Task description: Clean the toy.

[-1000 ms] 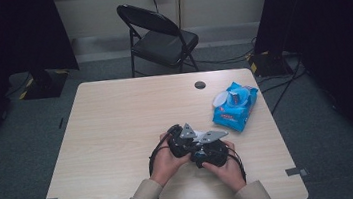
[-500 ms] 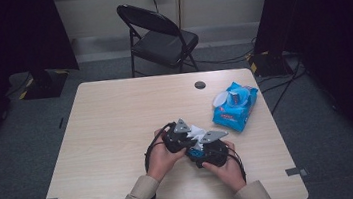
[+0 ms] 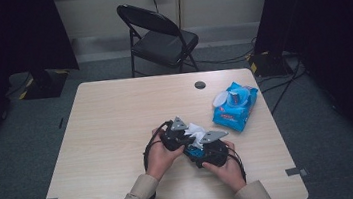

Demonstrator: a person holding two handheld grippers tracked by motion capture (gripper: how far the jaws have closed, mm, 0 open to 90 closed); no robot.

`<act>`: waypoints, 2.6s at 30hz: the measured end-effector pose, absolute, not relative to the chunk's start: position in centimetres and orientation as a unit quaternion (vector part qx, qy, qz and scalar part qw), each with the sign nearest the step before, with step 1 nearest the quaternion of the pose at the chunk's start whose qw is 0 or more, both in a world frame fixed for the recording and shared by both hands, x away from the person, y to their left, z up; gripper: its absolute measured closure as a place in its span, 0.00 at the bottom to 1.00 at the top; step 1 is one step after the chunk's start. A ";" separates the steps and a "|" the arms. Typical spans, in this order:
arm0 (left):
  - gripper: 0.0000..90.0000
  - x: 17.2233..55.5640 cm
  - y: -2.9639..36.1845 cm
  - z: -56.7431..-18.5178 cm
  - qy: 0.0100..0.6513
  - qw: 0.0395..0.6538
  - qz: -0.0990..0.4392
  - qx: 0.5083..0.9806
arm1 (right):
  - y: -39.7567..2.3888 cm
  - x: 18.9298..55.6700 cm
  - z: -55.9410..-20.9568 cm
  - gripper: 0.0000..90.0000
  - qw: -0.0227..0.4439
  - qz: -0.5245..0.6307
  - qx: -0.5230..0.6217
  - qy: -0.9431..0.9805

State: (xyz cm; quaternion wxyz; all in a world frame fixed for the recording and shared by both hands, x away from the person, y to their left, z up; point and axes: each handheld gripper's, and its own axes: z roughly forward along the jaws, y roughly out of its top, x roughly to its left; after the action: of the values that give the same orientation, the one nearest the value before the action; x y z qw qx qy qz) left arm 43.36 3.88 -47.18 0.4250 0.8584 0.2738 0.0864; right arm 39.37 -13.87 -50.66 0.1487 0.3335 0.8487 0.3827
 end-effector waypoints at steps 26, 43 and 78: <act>0.92 45.6 6.2 -47.6 0.329 0.429 0.116 0.833 | -13.9 39.4 -50.7 0.29 0.148 0.383 0.334 0.849; 0.92 46.4 7.2 -47.7 0.341 0.409 0.145 0.834 | -13.9 39.4 -50.7 0.29 0.148 0.383 0.334 0.849; 0.92 46.1 10.5 -47.1 0.362 0.399 0.166 0.826 | -13.9 39.4 -50.7 0.29 0.148 0.383 0.334 0.849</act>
State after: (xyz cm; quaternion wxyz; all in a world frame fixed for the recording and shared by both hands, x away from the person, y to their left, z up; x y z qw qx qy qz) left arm 46.05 10.48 -47.11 0.3988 0.8262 0.3619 0.1655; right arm 39.38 -13.88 -50.66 0.1480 0.3335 0.8487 0.3829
